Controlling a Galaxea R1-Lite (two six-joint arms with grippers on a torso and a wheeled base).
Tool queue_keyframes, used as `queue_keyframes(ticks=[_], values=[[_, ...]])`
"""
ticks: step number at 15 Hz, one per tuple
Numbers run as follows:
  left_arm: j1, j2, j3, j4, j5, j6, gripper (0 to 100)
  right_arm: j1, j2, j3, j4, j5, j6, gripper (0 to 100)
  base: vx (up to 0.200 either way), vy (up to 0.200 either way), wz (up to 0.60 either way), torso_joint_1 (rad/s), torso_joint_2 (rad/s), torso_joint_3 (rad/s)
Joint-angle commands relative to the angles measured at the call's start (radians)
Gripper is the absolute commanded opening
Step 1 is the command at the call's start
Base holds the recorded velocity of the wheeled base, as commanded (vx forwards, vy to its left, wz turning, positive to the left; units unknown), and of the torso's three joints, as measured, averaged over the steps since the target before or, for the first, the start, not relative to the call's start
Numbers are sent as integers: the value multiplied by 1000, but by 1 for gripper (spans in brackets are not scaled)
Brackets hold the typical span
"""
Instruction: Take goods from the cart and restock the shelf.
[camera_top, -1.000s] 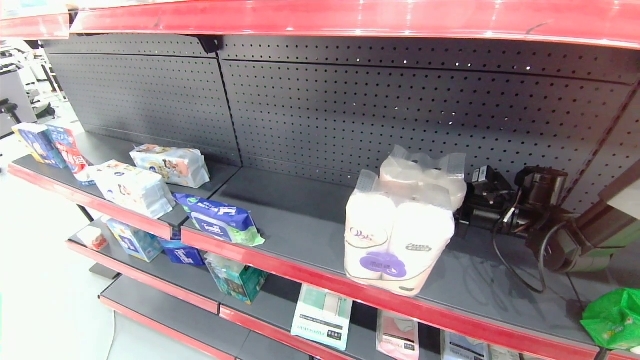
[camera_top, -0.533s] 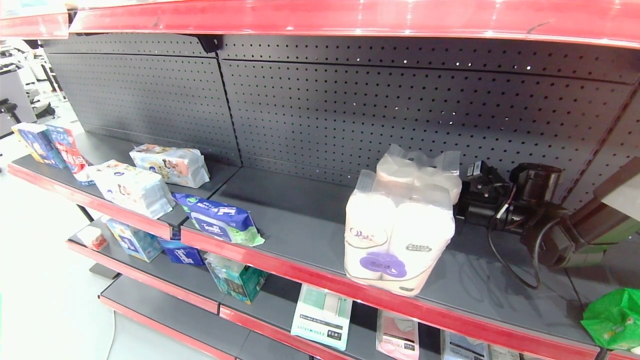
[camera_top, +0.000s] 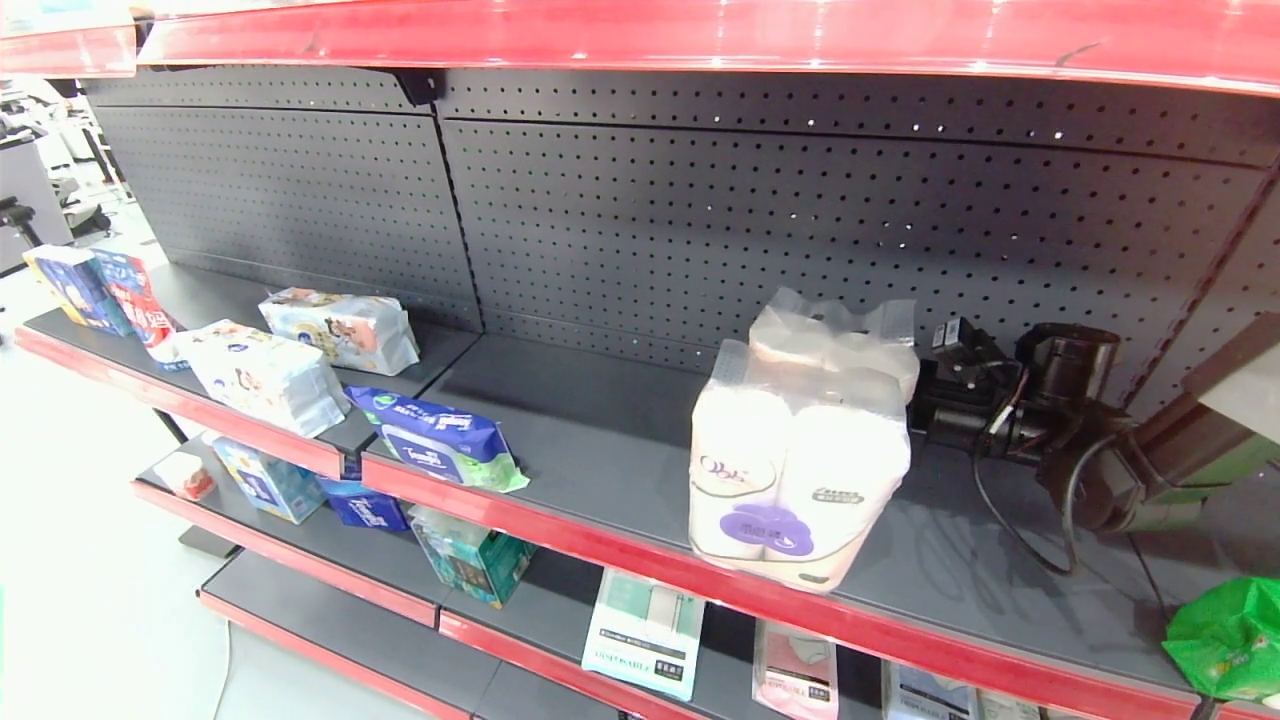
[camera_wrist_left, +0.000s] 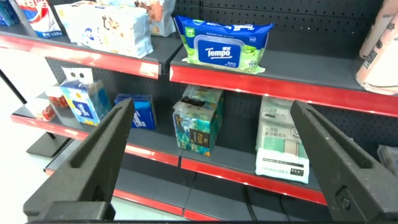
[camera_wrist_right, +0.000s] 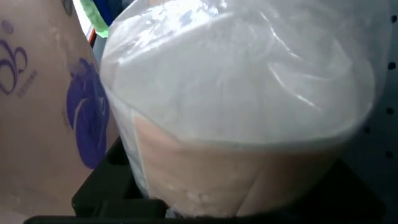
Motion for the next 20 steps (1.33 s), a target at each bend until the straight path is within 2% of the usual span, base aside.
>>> queue_keyframes(ticks=[1, 4, 15, 20], values=[[0, 1, 0, 0, 0, 0, 100, -17, -1, 13, -2, 20, -16, 0, 0, 0, 0, 0, 0, 0], [0, 1, 0, 0, 0, 0, 100, -36, 5, 19, 0, 92, -57, 0, 0, 0, 0, 0, 0, 0], [0, 1, 0, 0, 0, 0, 100, 11, 20, 4, -5, 95, -65, 0, 0, 0, 0, 0, 0, 0], [0, 1, 0, 0, 0, 0, 100, -13, 19, -2, -5, 95, -63, 0, 0, 0, 0, 0, 0, 0]])
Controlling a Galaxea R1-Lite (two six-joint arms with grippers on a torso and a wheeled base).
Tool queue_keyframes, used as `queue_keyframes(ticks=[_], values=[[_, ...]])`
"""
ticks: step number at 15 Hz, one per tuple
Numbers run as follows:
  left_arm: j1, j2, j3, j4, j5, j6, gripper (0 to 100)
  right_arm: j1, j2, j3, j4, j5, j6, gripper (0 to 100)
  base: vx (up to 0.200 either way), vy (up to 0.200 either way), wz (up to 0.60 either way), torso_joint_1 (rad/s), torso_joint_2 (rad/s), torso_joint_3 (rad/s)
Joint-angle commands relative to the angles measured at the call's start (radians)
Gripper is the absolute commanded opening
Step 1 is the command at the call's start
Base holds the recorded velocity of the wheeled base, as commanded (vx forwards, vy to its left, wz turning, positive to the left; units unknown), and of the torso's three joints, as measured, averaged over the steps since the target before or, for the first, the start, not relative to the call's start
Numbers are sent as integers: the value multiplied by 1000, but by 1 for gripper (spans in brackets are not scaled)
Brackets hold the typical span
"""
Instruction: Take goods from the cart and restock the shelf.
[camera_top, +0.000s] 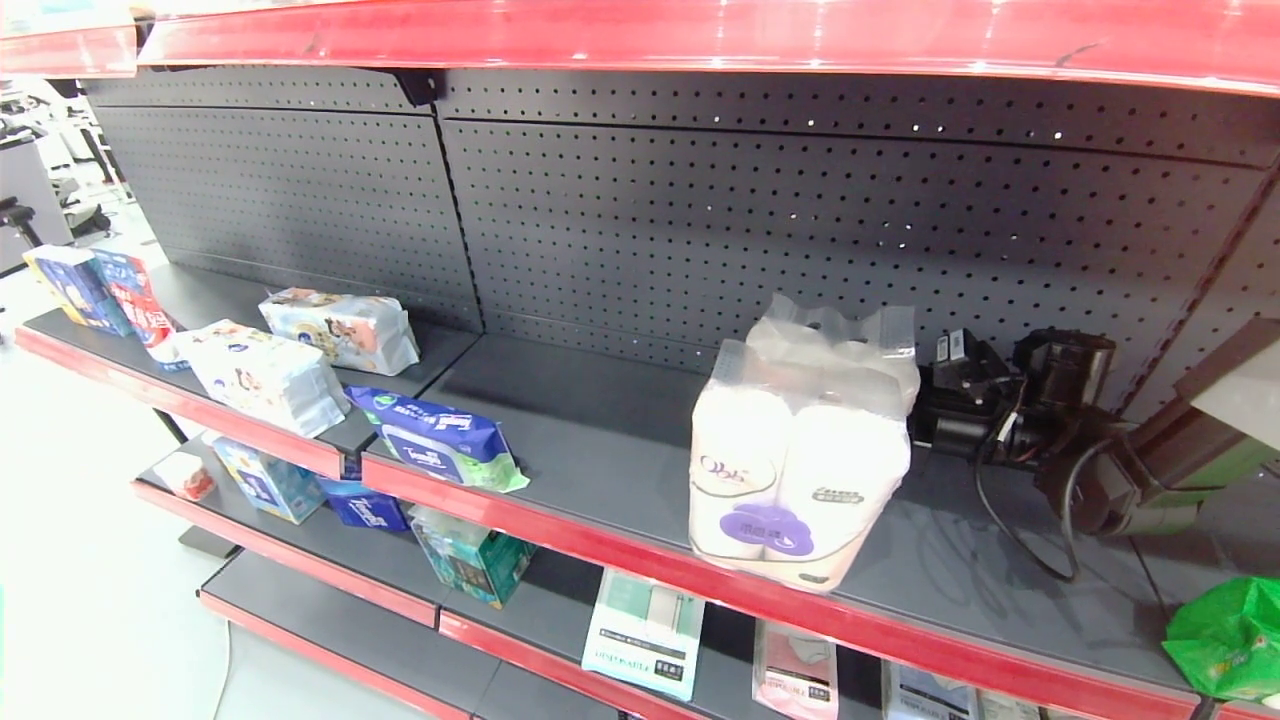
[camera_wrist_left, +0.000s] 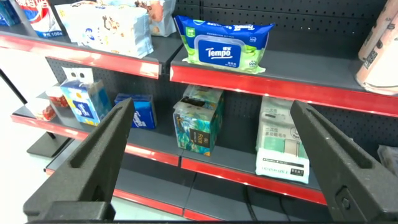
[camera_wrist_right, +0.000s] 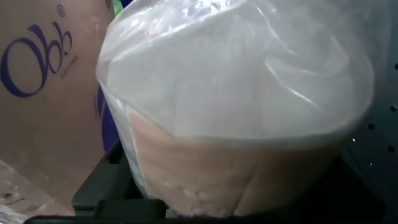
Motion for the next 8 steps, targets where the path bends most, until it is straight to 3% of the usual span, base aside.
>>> queue_keyframes(ticks=[1, 8], values=[[0, 1, 0, 0, 0, 0, 100, -15, 0, 2, 0, -1, 3, 0, 0, 0, 0, 0, 0, 0], [0, 1, 0, 0, 0, -1, 100, -20, -2, 0, 4, 2, 17, 0, 0, 0, 0, 0, 0, 0]])
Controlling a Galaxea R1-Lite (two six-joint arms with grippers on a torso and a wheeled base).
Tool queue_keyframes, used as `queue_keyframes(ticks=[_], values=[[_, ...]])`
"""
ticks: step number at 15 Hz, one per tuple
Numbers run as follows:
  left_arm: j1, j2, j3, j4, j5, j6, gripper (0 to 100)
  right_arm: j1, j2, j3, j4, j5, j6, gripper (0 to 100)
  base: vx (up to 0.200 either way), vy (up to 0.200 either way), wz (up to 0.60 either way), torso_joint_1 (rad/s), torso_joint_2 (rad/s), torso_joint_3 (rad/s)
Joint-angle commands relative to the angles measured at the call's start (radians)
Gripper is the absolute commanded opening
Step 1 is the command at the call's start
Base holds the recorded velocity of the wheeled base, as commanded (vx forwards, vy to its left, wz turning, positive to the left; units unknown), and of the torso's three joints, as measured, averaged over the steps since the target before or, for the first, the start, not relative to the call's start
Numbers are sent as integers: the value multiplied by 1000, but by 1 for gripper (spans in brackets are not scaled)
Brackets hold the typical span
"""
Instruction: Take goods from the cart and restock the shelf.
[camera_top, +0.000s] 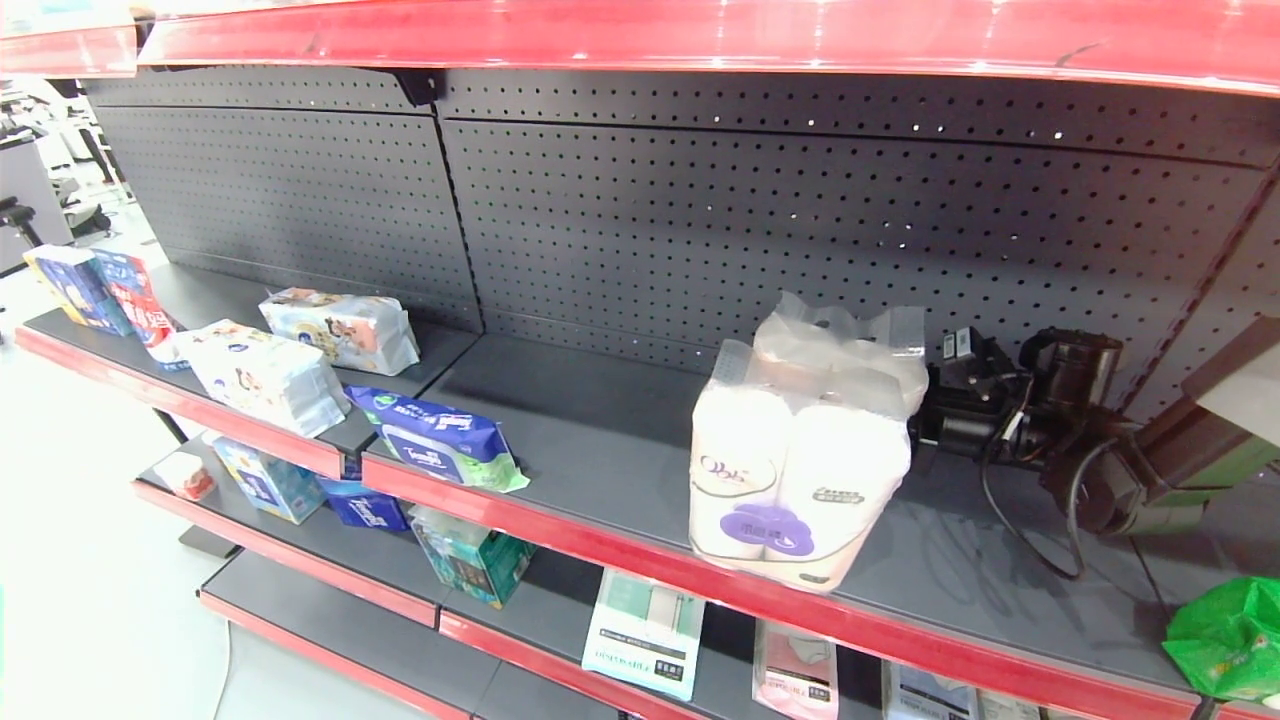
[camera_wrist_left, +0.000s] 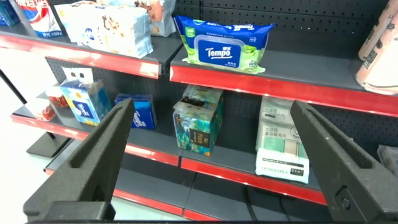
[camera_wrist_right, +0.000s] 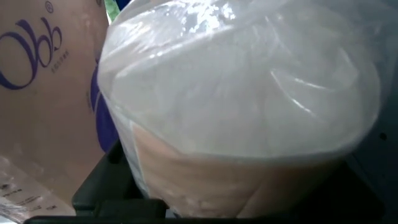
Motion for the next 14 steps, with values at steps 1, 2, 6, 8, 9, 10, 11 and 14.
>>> queue_keyframes(ticks=[1, 2, 6, 8, 9, 10, 11, 14], values=[[0, 1, 0, 0, 0, 1, 100, 0, -2, -1, 0, 1, -3, 0, 0, 0, 0, 0, 0, 0], [0, 1, 0, 0, 0, 1, 100, 0, -2, -1, 0, 12, -2, 0, 0, 0, 0, 0, 0, 0], [0, 1, 0, 0, 0, 1, 100, -2, -3, 11, 0, 13, -11, 0, 0, 0, 0, 0, 0, 0], [0, 1, 0, 0, 0, -1, 100, -2, -3, 14, 0, 13, -19, 100, 0, 0, 0, 0, 0, 0], [0, 1, 0, 0, 0, -1, 100, -2, -3, 21, 0, 15, -20, 100, 0, 0, 0, 0, 0, 0], [0, 1, 0, 0, 0, 1, 100, -2, -5, 22, 0, 13, -20, 100, 0, 0, 0, 0, 0, 0], [0, 1, 0, 0, 0, -1, 100, -2, -6, 22, 0, 13, -19, 100, 0, 0, 0, 0, 0, 0], [0, 1, 0, 0, 0, 1, 100, -11, -26, 33, 0, 13, -12, 100, 0, 0, 0, 0, 0, 0]])
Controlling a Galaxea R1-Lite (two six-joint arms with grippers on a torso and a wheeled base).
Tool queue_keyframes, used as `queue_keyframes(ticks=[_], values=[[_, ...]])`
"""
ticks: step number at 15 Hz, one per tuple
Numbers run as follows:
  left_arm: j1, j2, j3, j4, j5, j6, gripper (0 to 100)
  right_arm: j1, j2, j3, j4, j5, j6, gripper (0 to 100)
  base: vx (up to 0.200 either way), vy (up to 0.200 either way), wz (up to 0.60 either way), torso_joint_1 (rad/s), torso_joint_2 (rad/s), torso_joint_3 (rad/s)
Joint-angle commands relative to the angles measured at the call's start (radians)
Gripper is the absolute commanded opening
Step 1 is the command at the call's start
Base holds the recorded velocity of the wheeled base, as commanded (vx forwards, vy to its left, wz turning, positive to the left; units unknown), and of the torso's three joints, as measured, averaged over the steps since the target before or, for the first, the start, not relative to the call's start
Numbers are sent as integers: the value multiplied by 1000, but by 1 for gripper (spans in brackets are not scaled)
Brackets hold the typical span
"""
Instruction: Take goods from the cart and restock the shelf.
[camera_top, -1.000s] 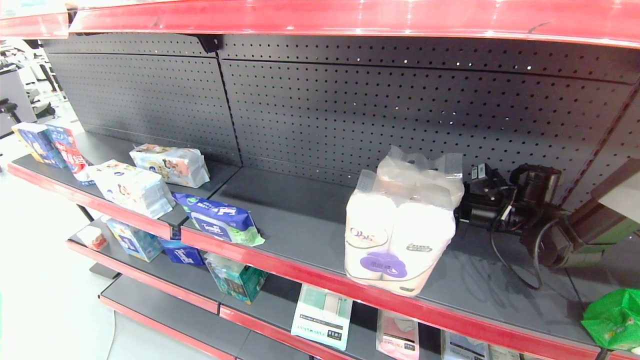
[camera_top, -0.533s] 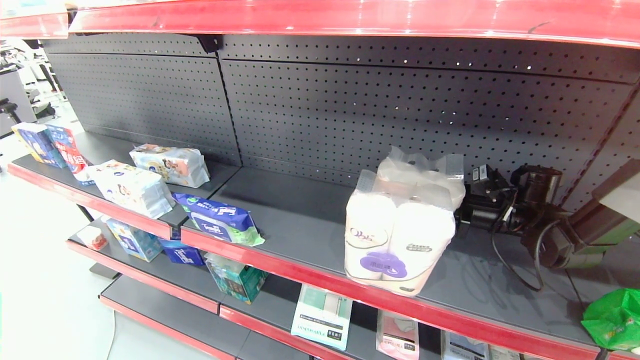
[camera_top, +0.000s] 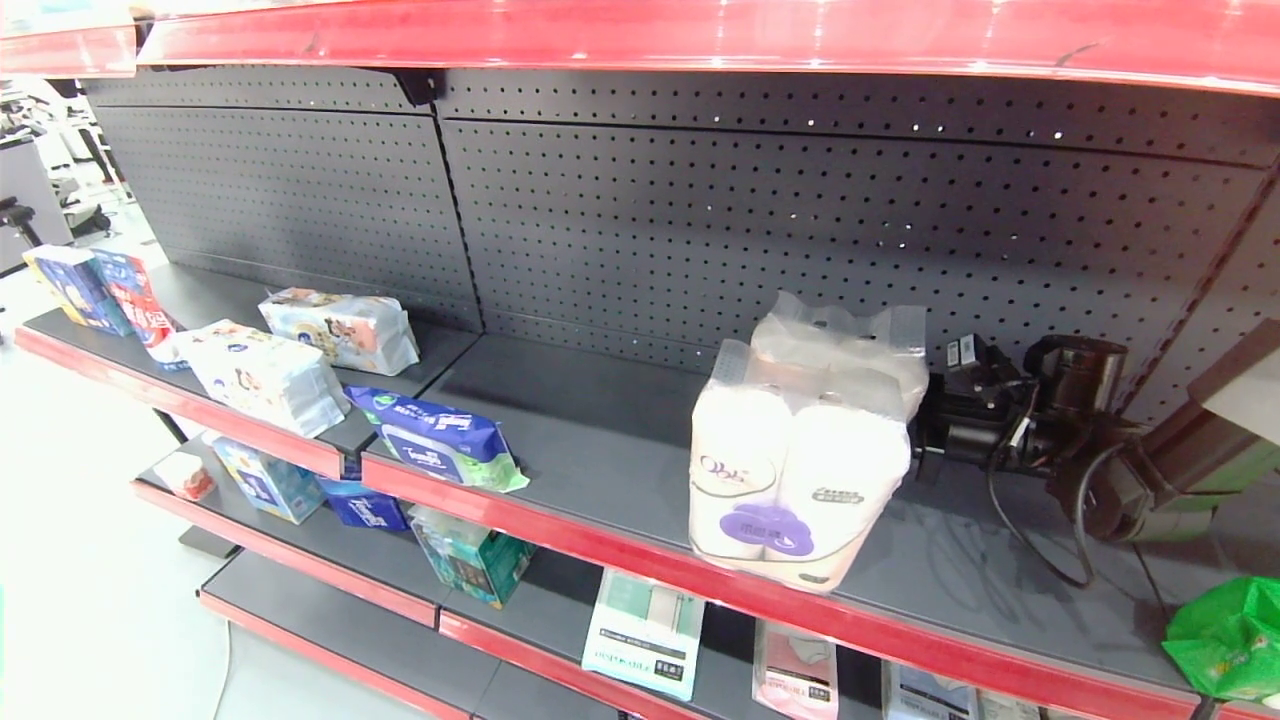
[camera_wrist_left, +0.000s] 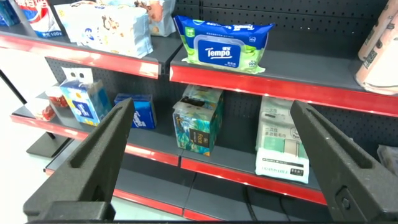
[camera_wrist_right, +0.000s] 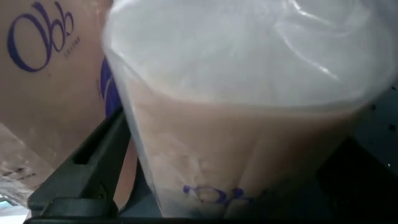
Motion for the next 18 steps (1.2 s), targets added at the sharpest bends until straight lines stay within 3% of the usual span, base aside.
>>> queue_keyframes(ticks=[1, 13, 16, 18], values=[[0, 1, 0, 0, 0, 0, 100, -13, -30, 19, 0, 0, 3, 100, 0, 0, 0, 0, 0, 0], [0, 1, 0, 0, 0, 0, 100, -230, -312, 347, 2, -23, 10, 100, 0, 0, 0, 0, 0, 0], [0, 1, 0, 0, 0, 0, 100, -309, -444, 430, 2, -182, 67, 100, 0, 0, 0, 0, 0, 0], [0, 1, 0, 0, 0, 0, 100, -310, -539, 507, 2, -392, 135, 100, 0, 0, 0, 0, 0, 0]])
